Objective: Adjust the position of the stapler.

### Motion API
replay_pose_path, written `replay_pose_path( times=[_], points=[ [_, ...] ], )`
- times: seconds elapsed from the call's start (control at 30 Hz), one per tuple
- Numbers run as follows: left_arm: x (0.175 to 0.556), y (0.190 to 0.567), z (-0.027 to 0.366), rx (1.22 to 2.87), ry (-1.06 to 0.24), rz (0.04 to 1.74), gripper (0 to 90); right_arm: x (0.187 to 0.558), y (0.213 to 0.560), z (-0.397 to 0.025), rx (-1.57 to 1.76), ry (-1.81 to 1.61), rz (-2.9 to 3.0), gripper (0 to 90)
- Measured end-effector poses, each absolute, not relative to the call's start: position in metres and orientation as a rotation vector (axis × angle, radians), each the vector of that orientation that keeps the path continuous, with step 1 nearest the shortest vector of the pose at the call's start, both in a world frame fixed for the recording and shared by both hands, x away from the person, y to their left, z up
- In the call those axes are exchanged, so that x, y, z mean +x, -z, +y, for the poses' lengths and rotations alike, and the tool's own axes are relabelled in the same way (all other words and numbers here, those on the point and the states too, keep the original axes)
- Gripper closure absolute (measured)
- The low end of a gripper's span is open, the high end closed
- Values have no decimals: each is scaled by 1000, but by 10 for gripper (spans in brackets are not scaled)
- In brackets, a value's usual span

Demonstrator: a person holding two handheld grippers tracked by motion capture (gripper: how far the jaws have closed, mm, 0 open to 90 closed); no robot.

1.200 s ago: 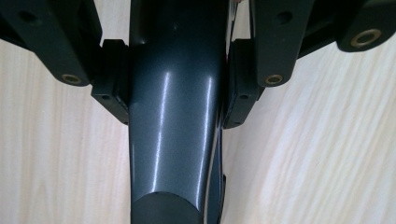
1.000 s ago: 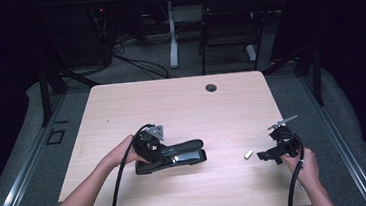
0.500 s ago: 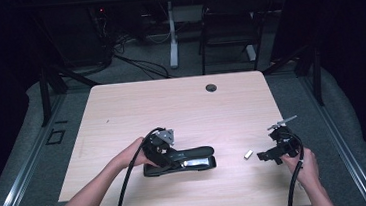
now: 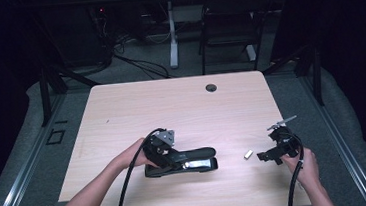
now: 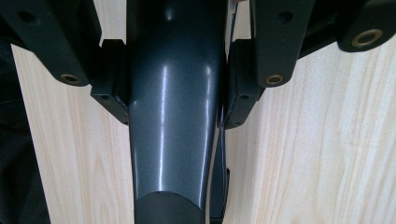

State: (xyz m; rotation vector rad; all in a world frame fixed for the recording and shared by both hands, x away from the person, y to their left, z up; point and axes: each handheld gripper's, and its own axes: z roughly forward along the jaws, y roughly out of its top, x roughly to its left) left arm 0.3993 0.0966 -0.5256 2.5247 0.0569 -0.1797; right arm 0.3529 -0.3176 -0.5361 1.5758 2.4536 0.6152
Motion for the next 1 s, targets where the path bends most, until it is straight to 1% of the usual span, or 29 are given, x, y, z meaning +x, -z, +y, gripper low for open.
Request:
replay_pose_path(
  times=[0.07, 0.13, 0.17, 0.2, 0.23, 0.3, 0.33, 0.4, 0.47, 0.63, 0.83, 1.0],
  points=[
    [399, 525, 96, 2528, 179, 60, 515, 353, 535, -318, 1570, -601, 2457, 12],
    [400, 528, 95, 2524, 199, 99, 504, 353, 535, -318, 1563, -624, 2455, 13],
    [400, 530, 94, 2538, 200, 122, 456, 353, 535, -318, 1556, -619, 2450, 13],
    [399, 533, 92, 2552, 178, 134, 352, 352, 535, -318, 1560, -623, 2437, 14],
    [397, 536, 91, 2550, 158, 133, 299, 352, 534, -318, 1555, -634, 2444, 14],
    [395, 536, 90, 2533, 180, 131, 198, 351, 533, -318, 1566, -639, 2443, 14],
    [394, 535, 91, 2525, 177, 138, 161, 351, 533, -319, 1556, -639, 2446, 14],
    [392, 531, 94, 2493, 167, 155, 121, 351, 532, -319, 1561, -640, 2437, 14],
    [390, 525, 98, 2464, 134, 185, 61, 350, 533, -319, 1566, -647, 2438, 14],
    [383, 510, 115, 2372, 26, 313, 5, 350, 532, -318, 1550, -650, 2434, 14],
    [366, 492, 127, 2281, -93, 472, 0, 349, 530, -318, 1555, -661, 2427, 16],
    [348, 482, 131, 2239, -195, 551, 0, 348, 530, -316, 1559, -694, 2421, 19]
  ],
)
